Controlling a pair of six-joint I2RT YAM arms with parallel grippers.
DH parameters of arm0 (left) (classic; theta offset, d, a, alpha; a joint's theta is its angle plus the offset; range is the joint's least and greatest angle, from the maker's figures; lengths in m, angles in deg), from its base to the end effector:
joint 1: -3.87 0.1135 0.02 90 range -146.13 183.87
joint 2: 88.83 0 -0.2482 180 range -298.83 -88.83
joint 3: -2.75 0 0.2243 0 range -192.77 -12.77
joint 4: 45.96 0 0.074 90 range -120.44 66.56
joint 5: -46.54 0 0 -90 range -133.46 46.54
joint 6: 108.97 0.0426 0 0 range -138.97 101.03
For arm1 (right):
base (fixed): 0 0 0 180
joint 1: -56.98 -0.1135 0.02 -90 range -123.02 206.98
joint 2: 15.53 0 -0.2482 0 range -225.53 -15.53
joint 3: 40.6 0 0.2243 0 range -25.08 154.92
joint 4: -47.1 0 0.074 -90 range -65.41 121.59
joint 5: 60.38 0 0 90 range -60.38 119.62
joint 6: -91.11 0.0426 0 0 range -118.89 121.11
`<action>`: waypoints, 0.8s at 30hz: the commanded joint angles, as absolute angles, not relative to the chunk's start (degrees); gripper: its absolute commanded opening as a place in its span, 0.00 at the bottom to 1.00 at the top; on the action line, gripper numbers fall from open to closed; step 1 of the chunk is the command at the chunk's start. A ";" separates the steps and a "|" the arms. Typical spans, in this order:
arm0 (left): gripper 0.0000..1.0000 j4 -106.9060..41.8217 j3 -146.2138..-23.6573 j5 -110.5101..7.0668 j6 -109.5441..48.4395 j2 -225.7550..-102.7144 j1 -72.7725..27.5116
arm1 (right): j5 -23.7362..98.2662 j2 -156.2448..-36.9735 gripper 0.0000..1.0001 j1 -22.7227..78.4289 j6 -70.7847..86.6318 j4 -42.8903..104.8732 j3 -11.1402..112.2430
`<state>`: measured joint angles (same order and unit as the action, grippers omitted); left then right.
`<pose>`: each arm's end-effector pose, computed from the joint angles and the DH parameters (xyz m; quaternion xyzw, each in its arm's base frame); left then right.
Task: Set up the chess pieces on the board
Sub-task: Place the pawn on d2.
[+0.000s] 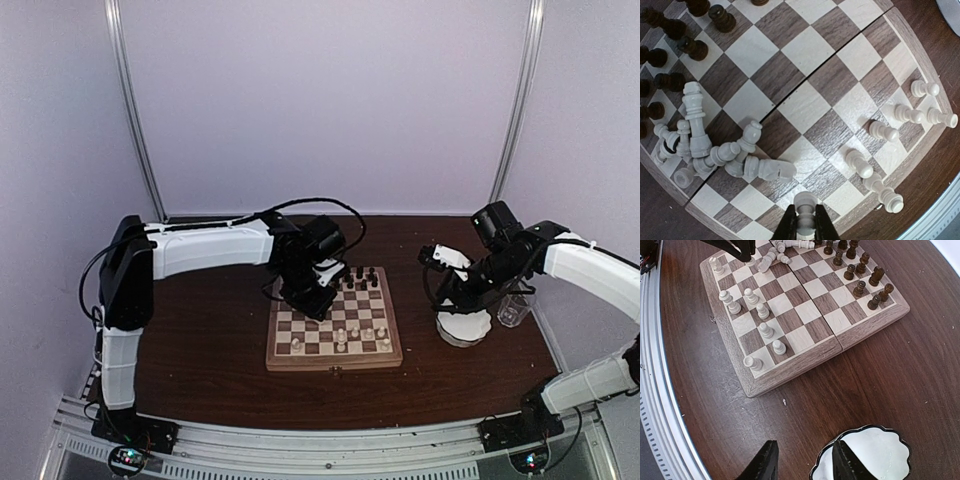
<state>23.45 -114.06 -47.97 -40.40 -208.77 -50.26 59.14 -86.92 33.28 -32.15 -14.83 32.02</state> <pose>0.2333 -0.3284 0.2052 0.2838 0.9460 -0.1237 0.0960 0.1925 0.1074 0.2567 -0.5028 0.7916 0.2253 0.2643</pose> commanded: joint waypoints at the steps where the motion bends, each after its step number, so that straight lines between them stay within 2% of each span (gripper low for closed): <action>1: 0.12 22.37 -116.17 -47.85 -39.45 -210.86 -50.46 | 58.29 -86.68 0.39 33.60 -32.73 -14.03 31.76; 24: 0.12 22.36 -116.11 -52.67 -39.36 -213.90 -51.18 | 57.57 -87.21 0.39 33.60 -33.16 -14.04 31.76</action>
<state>23.41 -114.59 -51.32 -40.01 -212.90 -50.43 58.25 -87.06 33.28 -32.21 -14.83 31.97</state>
